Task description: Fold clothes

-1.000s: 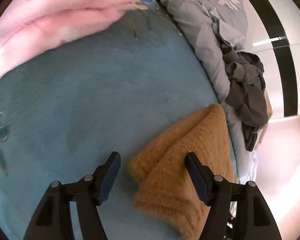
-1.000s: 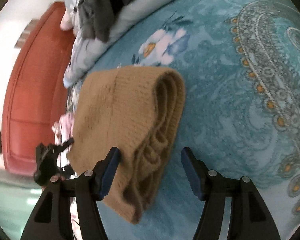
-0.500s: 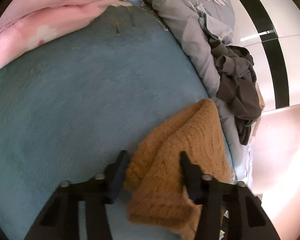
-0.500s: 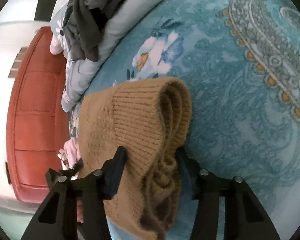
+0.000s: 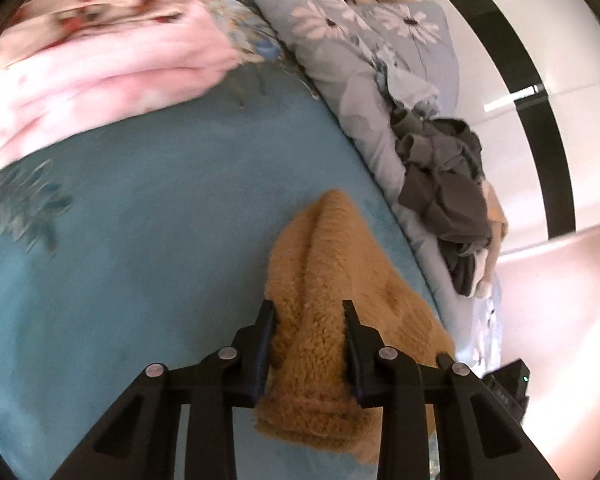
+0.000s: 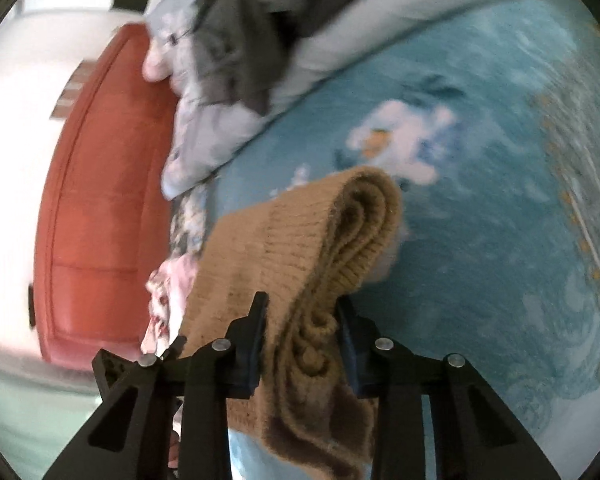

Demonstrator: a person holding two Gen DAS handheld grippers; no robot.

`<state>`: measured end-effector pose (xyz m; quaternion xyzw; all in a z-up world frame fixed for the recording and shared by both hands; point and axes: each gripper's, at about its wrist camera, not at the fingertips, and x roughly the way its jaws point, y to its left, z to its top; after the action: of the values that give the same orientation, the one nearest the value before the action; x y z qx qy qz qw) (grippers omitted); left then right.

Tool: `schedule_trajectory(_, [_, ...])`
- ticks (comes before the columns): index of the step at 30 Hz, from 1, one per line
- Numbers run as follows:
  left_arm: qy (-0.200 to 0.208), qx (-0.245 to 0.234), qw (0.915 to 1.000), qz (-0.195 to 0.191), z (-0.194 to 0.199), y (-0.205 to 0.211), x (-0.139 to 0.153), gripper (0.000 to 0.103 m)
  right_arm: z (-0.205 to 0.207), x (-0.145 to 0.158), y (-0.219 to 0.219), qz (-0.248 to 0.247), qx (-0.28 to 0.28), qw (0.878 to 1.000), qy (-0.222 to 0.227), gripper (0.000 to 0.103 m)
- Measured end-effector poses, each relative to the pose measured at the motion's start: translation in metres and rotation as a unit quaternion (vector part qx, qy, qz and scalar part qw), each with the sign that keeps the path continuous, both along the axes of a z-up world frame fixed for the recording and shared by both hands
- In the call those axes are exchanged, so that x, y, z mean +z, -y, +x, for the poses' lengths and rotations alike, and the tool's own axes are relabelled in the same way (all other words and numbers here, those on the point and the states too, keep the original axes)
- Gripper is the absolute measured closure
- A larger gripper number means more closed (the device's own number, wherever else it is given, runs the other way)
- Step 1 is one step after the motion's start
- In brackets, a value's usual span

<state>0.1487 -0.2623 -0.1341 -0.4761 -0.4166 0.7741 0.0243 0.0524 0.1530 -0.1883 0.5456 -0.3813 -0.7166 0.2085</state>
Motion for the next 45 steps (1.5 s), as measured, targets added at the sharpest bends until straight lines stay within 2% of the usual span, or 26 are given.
schedule_trajectory(6, [-0.007, 0.048, 0.9988, -0.005, 0.088, 0.015, 0.019, 0.07, 0.002, 0.022, 0.029, -0.012, 0.106, 0.994, -0.023, 0.07])
schedule_trajectory(9, [0.017, 0.075, 0.997, 0.001, 0.123, 0.02, 0.0, 0.07, 0.01, 0.02, 0.045, -0.012, 0.159, 0.987, -0.028, 0.07])
schedule_trajectory(12, [0.057, 0.101, 0.9929, 0.024, 0.143, 0.025, -0.03, 0.07, 0.02, -0.004, 0.055, 0.005, 0.185, 0.983, 0.0, 0.071])
schedule_trajectory(16, [0.07, 0.105, 0.9917, 0.025, 0.151, 0.024, -0.044, 0.068, 0.036, -0.033, 0.048, 0.01, 0.174, 0.984, 0.026, 0.071])
schedule_trajectory(18, [0.072, 0.102, 0.9919, 0.022, 0.15, 0.025, -0.045, 0.066, 0.04, -0.042, 0.04, -0.004, 0.157, 0.987, 0.04, 0.071])
schedule_trajectory(19, [0.076, 0.101, 0.9918, 0.017, 0.149, 0.026, -0.045, 0.063, 0.042, -0.043, 0.037, -0.008, 0.152, 0.987, 0.042, 0.071])
schedule_trajectory(24, [0.086, 0.099, 0.9913, 0.0, 0.147, 0.024, -0.045, 0.061, 0.042, -0.037, 0.034, 0.03, 0.164, 0.986, 0.031, 0.071])
schedule_trajectory(29, [0.099, 0.077, 0.992, -0.018, 0.146, 0.023, -0.037, 0.057, 0.047, -0.037, 0.019, 0.029, 0.157, 0.986, 0.042, 0.071])
schedule_trajectory(31, [0.099, 0.064, 0.9929, -0.013, 0.151, 0.023, -0.033, 0.055, 0.052, -0.037, 0.013, 0.022, 0.15, 0.987, 0.048, 0.07])
schedule_trajectory(37, [0.101, 0.082, 0.9891, 0.069, 0.176, 0.025, -0.045, 0.051, 0.071, -0.037, -0.003, 0.028, 0.15, 0.986, 0.062, 0.07])
schedule_trajectory(42, [0.101, 0.087, 0.9879, 0.079, 0.18, 0.021, -0.05, 0.053, 0.091, -0.047, -0.007, 0.031, 0.158, 0.983, 0.091, 0.069])
schedule_trajectory(45, [0.088, 0.083, 0.9903, 0.069, 0.179, 0.02, -0.043, 0.056, 0.101, -0.049, -0.007, 0.02, 0.153, 0.983, 0.099, 0.069])
